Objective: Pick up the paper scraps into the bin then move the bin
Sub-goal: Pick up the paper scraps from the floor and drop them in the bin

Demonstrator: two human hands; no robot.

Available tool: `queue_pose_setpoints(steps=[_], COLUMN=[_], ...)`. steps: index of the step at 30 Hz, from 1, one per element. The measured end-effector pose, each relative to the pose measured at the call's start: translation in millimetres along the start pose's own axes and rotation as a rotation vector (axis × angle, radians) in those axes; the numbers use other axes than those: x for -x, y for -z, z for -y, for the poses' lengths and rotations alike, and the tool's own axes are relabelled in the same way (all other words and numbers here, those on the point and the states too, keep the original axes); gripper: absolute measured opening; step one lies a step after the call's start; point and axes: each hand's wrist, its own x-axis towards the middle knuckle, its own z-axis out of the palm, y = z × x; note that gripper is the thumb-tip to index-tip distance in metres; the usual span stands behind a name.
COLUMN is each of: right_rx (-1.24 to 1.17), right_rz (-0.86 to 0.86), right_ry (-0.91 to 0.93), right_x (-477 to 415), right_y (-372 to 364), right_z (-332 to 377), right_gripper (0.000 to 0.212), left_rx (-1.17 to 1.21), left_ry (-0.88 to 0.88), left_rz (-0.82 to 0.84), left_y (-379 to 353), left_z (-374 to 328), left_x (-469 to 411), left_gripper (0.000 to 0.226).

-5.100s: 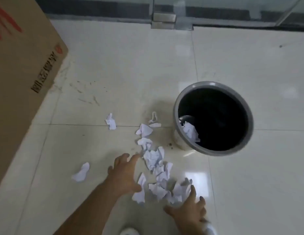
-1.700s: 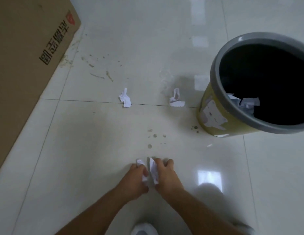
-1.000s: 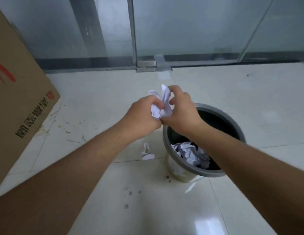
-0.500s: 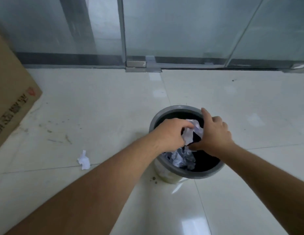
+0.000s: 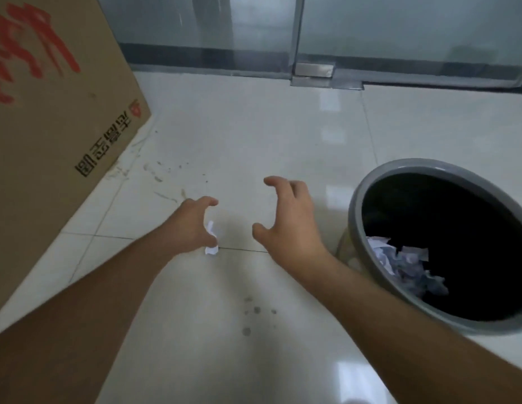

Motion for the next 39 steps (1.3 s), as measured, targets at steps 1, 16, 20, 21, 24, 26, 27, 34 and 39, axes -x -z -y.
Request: queue_pose_setpoints(steps=[1,16,20,21,24,26,27,34,39], right_rx=[0.032,0.584,0.656,0.688,0.713,0.718,0.706,-0.036,-0.15], right_rz=[0.071,0.242,0.33,0.342,0.355,0.39,0.425,0.275,0.196], right_ry=[-0.078,-0.366,-0.342,-0.313,-0.222,-0.191,-0.178,-0.495,-0.428], right_x=[-3.9,-56.3,-64.9,-65.5,-63.3,-59.0,-55.7,-28.3,-18.9], right_y=[-17.6,-112.1,-117.6,-116.6,-111.3,-109.7,-109.5,-104.1,-97.7], right_z=[-13.5,-133.9,-138.8,-140.5,-142.6,-146.2,-148.1,-146.4,-111.5], right_gripper=[0.078,0.096,0.083,0.076,0.047,0.032,0.026,0.026,0.019], left_rx=[-0.04,-0.39,-0.351,-0.353,-0.39,-0.383,-0.387,-0.235,0.014], left_ry=[0.019,-0.001,-0.017,-0.018,-0.034,-0.045,-0.056,-0.077,-0.052], left_rz=[0.021,0.128,0.154,0.158,0.114,0.085,0.075,0.088,-0.012], left_y=[-8.0,-64.1,-71.5,-73.7,-82.1,-88.1,-91.0,-111.1,-98.3], left_z=[17.6,51.7,59.9,61.2,60.4,57.5,56.2,42.8,9.8], left_x=[-2.7,-58.0,-61.7,-61.1,-57.9,-54.2,-52.4,-38.9,-32.3], left_gripper=[0.093,0.101,0.089,0.087,0.066,0.047,0.039,0.027,0.019])
